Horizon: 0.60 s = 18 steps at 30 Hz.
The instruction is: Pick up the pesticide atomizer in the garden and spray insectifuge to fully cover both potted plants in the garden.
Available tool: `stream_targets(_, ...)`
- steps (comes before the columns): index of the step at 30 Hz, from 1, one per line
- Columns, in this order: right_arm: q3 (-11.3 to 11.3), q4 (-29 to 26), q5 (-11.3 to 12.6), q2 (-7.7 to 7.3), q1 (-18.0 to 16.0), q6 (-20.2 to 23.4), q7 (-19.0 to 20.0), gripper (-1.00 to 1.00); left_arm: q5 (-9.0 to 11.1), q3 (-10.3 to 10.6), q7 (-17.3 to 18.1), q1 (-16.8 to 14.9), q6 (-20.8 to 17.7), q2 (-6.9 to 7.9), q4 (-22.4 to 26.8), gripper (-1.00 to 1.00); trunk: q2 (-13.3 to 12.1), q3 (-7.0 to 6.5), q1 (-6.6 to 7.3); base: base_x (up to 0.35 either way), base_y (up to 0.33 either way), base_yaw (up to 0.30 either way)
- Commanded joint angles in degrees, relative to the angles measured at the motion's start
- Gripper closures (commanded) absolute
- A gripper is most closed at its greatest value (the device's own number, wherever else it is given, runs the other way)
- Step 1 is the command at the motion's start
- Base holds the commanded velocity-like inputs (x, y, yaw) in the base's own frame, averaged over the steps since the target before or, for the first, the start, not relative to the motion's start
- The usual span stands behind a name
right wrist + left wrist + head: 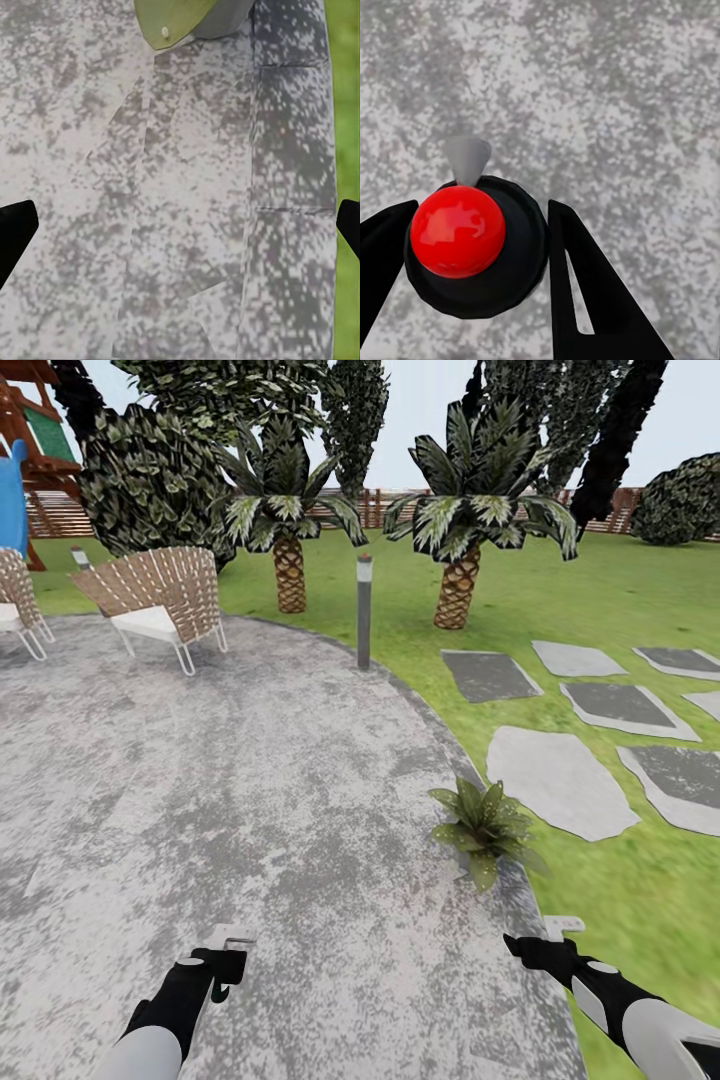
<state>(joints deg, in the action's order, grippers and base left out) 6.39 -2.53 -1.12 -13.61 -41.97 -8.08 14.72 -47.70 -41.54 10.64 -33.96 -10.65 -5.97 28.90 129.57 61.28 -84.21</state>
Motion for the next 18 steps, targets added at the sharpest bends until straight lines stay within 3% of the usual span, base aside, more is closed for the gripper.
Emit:
stream_targets(1,0.5,0.1,-0.1,-0.02,0.0,-0.2,0.3,-1.0,-0.5,-0.5,0.5,-0.1,-0.2,-0.09,0.2,1.0,0.4,0.15,-0.22,0.0,0.0,0.0)
stream_targets(18,0.5,0.1,-0.1,-0.02,0.0,-0.1,0.3,-1.0,-0.5,-0.5,0.5,-0.1,-0.2,-0.09,-1.3,1.0,7.3,1.89,-3.95,0.0,0.0,0.0)
